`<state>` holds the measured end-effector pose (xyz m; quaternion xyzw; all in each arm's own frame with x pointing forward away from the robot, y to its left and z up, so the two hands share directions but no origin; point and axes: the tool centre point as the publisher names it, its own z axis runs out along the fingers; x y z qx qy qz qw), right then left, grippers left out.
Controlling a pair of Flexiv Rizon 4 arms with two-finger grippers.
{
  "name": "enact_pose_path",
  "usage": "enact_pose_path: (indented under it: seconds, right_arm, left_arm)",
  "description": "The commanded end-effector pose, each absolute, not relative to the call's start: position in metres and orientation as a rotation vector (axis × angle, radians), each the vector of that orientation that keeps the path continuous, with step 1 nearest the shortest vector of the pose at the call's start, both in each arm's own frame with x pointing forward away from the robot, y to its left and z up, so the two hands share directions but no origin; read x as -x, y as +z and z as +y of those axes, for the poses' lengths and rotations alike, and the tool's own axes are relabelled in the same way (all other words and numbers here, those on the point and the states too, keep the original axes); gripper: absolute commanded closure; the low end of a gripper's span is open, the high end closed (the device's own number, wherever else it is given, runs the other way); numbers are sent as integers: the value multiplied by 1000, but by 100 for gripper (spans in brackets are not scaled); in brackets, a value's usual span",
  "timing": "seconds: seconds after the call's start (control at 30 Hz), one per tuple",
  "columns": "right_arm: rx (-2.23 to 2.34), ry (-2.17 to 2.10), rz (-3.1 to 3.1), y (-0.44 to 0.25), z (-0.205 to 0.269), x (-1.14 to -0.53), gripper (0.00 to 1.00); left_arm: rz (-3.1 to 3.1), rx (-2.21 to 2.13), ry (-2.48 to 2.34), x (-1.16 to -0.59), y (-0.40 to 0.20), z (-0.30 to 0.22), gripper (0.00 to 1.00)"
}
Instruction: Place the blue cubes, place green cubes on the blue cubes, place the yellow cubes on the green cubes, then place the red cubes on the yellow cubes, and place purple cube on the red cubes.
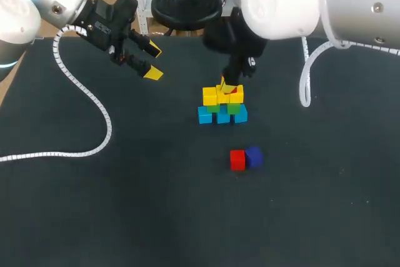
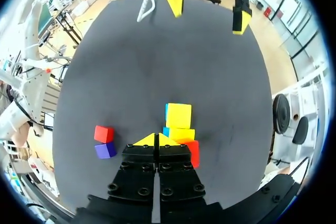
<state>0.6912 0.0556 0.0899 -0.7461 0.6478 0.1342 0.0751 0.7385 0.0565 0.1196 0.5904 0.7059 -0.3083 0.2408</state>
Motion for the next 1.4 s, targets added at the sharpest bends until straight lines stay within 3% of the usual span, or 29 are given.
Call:
enact_pose_path:
  seconds: [0.03,0.63,1.4]
  right_arm:
    - [2263,403,1905,96,61,-692,100]
    - [2426,377,1793,97,76,-729,100]
    - [2487,358,1824,92,74,-734,100]
  left_arm:
    - [1929,-1617,-843,-739,120,57,0]
    - [1929,-1617,-843,-739,120,57,0]
    - [1929,-1617,-843,-739,120,57,0]
